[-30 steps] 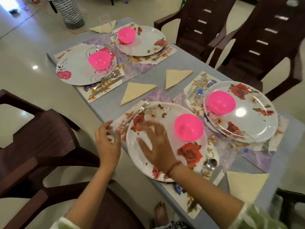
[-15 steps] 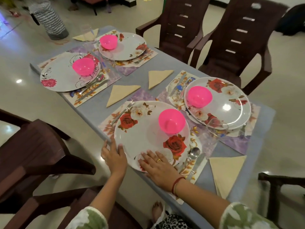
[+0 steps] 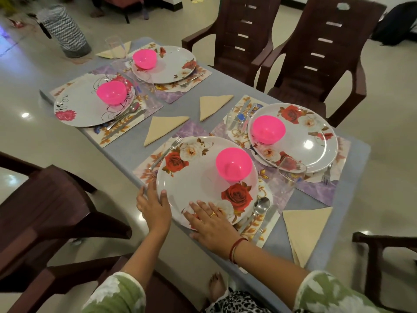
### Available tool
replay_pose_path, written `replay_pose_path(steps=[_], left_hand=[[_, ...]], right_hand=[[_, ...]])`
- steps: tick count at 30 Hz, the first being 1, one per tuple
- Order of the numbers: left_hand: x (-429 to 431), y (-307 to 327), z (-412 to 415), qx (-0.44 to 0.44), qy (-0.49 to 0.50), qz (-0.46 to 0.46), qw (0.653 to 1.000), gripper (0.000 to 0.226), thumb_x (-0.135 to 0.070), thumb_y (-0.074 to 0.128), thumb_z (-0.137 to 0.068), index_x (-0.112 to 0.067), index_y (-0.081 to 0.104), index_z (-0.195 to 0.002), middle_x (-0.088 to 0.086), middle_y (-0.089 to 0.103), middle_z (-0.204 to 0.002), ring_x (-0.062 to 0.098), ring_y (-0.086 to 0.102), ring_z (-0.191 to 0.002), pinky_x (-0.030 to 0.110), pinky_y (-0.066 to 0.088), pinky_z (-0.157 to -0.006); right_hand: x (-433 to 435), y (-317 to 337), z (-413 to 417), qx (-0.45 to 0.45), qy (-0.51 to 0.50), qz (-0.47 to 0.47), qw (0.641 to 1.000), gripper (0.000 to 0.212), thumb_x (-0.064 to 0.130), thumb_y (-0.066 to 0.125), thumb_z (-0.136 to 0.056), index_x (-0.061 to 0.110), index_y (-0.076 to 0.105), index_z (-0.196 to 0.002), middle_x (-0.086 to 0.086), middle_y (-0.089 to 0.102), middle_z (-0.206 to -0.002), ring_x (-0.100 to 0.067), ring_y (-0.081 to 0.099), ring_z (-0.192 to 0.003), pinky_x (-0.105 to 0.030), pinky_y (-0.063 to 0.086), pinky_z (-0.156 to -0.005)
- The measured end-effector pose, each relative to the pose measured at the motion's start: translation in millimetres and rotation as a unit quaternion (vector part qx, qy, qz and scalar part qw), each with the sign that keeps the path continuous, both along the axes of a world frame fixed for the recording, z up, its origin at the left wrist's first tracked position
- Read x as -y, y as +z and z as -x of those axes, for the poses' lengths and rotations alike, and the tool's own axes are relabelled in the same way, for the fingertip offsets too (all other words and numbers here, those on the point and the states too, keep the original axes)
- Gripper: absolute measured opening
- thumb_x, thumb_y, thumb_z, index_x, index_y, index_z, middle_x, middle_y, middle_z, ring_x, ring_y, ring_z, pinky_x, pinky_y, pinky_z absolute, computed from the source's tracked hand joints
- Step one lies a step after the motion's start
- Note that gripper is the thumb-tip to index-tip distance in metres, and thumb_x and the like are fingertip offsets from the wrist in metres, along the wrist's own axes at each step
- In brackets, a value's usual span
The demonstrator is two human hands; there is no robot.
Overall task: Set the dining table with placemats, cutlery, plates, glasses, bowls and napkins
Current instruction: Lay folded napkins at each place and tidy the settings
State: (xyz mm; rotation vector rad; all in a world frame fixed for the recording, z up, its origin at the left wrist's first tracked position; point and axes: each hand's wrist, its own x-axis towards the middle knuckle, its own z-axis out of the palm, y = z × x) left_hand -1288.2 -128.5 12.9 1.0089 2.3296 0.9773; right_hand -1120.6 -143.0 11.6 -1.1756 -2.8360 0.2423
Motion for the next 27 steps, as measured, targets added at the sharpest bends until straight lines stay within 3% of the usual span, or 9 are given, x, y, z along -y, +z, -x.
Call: replay_pose_path(steps=[5,8,11,14,18,21,24,27], left_hand=[[7,15,-5,0.022,0.037,-0.088,0.995,0.056,-0.041,0.043,-0.098,-0.019,0.025,-0.147,0.010,0.021,-0.151,0.029,0.025,-0.136,0.045,0.030,-0.105],[18,28,-18,0.037,0.051,-0.129,0.990,0.064,-0.045,0.044,-0.093,-0.020,0.023,-0.148,0.010,0.021,-0.151,0.027,0.025,-0.136,0.040,0.029,-0.103],[35,41,-43,0.032,0.024,-0.138,0.990,0.067,-0.044,0.043,-0.089,-0.018,0.024,-0.148,0.010,0.021,-0.151,0.025,0.024,-0.136,0.033,0.025,-0.102],[51,45,-83,0.033,-0.058,-0.161,0.985,0.061,-0.046,0.046,-0.089,-0.027,0.027,-0.144,-0.001,0.022,-0.149,0.020,0.026,-0.136,0.039,0.035,-0.104],[71,52,-157,0.009,-0.156,-0.195,0.968,0.059,-0.044,0.046,-0.090,-0.017,0.033,-0.142,0.006,0.031,-0.145,0.012,0.027,-0.133,0.043,0.034,-0.108],[95,55,-209,-0.002,-0.174,-0.195,0.965,0.060,-0.038,0.048,-0.088,-0.011,0.036,-0.140,0.012,0.034,-0.143,0.016,0.026,-0.133,0.046,0.032,-0.108],[126,60,-261,-0.004,-0.192,-0.195,0.962,0.063,-0.037,0.047,-0.086,-0.009,0.036,-0.141,0.012,0.034,-0.142,0.018,0.028,-0.131,0.032,0.025,-0.106],[148,60,-315,-0.022,-0.228,-0.175,0.958,0.066,-0.044,0.045,-0.087,-0.010,0.035,-0.142,0.013,0.033,-0.144,0.023,0.026,-0.134,0.033,0.019,-0.109]], right_hand=[[-1,29,-14,-0.198,-0.062,-0.013,0.978,0.043,0.035,0.047,-0.093,0.017,0.045,-0.132,-0.009,0.048,-0.134,-0.025,0.043,-0.124,-0.041,0.040,-0.104],[-1,47,-30,-0.261,-0.086,-0.025,0.961,0.039,0.026,0.050,-0.092,0.016,0.044,-0.130,-0.008,0.042,-0.132,-0.024,0.045,-0.120,-0.035,0.041,-0.102],[7,60,-50,-0.289,-0.084,-0.059,0.952,0.038,0.021,0.050,-0.091,0.017,0.044,-0.129,-0.008,0.044,-0.129,-0.023,0.046,-0.118,-0.033,0.041,-0.102],[22,71,-83,-0.325,-0.090,-0.077,0.938,0.039,0.015,0.053,-0.089,0.015,0.046,-0.128,-0.009,0.047,-0.128,-0.025,0.046,-0.120,-0.033,0.039,-0.106],[52,80,-153,-0.360,-0.162,-0.102,0.913,0.044,0.008,0.059,-0.087,0.016,0.046,-0.129,-0.010,0.050,-0.126,-0.026,0.049,-0.118,-0.031,0.039,-0.102],[81,75,-211,-0.368,-0.221,-0.101,0.897,0.040,0.013,0.056,-0.088,0.018,0.045,-0.127,-0.013,0.054,-0.124,-0.025,0.050,-0.116,-0.028,0.038,-0.102],[108,72,-265,-0.363,-0.242,-0.109,0.893,0.035,0.016,0.051,-0.089,0.015,0.049,-0.124,-0.012,0.054,-0.122,-0.024,0.050,-0.115,-0.020,0.027,-0.106],[129,74,-315,-0.356,-0.265,-0.103,0.890,0.036,0.016,0.052,-0.088,0.013,0.054,-0.123,-0.012,0.054,-0.121,-0.024,0.051,-0.113,-0.016,0.024,-0.105]])
